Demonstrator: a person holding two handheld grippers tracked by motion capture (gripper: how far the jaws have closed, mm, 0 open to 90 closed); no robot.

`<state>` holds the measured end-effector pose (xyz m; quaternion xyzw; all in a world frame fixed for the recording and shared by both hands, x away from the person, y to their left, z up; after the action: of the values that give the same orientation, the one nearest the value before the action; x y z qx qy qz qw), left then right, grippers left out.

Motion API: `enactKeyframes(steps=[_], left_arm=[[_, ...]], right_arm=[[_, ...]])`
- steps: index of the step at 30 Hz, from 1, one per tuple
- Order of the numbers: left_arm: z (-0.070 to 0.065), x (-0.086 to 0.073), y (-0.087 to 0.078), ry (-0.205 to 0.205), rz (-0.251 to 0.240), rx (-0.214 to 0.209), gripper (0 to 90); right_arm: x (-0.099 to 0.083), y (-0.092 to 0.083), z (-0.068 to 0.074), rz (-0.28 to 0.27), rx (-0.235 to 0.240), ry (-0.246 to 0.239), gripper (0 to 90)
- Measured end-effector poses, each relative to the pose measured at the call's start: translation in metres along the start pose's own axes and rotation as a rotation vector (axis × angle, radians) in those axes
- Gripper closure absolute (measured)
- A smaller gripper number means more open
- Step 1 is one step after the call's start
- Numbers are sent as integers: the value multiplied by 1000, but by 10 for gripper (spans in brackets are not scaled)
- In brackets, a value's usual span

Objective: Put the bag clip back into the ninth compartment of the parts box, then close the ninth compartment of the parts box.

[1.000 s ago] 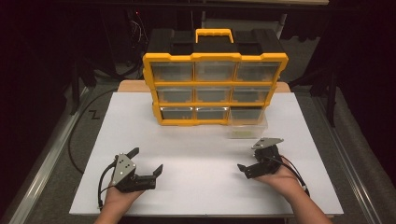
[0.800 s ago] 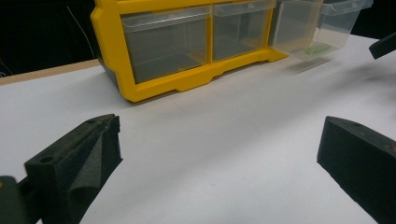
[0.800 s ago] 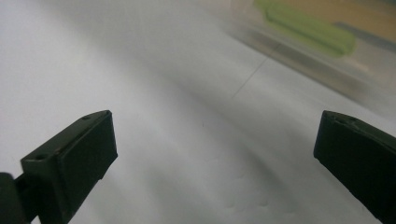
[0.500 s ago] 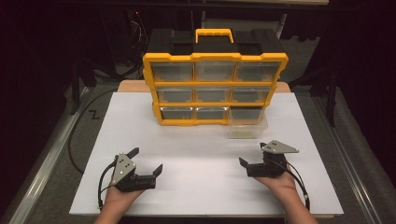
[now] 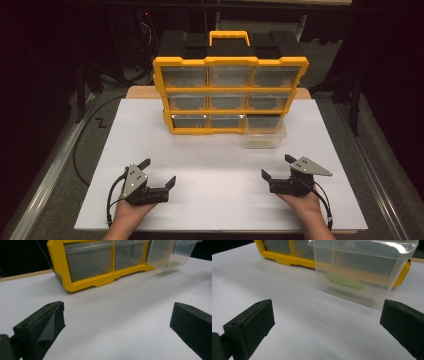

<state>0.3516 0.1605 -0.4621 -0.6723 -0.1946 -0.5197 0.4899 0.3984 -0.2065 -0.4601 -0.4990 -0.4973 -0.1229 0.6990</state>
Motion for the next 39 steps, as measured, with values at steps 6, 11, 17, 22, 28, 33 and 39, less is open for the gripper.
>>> enactKeyframes(steps=[6,11,17,22,28,33,39], left_arm=[[-1,1,-3,7,-6,3,4],[-1,0,0,3,3,-2,3],[-1,1,-1,2,-6,-9,3],[-4,3,-3,17,-13,-16,3],[-4,4,-3,15,-15,-15,3],[-4,3,-2,15,-8,-16,3],[-4,3,-3,17,-11,-16,3]], right_arm=[[-4,2,2,22,-5,-8,8],[-6,0,0,27,-16,-7,8],[-7,-1,-1,33,-26,-9,8],[-9,-1,-1,38,-27,-12,9],[-9,-3,1,29,-19,-25,67],[-8,-5,-1,20,-30,-17,167],[-8,-7,-1,18,-25,-15,240]])
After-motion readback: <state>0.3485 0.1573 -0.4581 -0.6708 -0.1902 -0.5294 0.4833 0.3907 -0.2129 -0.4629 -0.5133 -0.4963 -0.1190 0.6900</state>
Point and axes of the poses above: each handheld gripper's, and its own axes: y roughly forward along the jaws, x roughly out of its top, z roughly to its left, the point moved 8 cm from there along y, roughly forward along the jaws, and after that the axes turned 11 degrees about z, right-handed, at the moved point
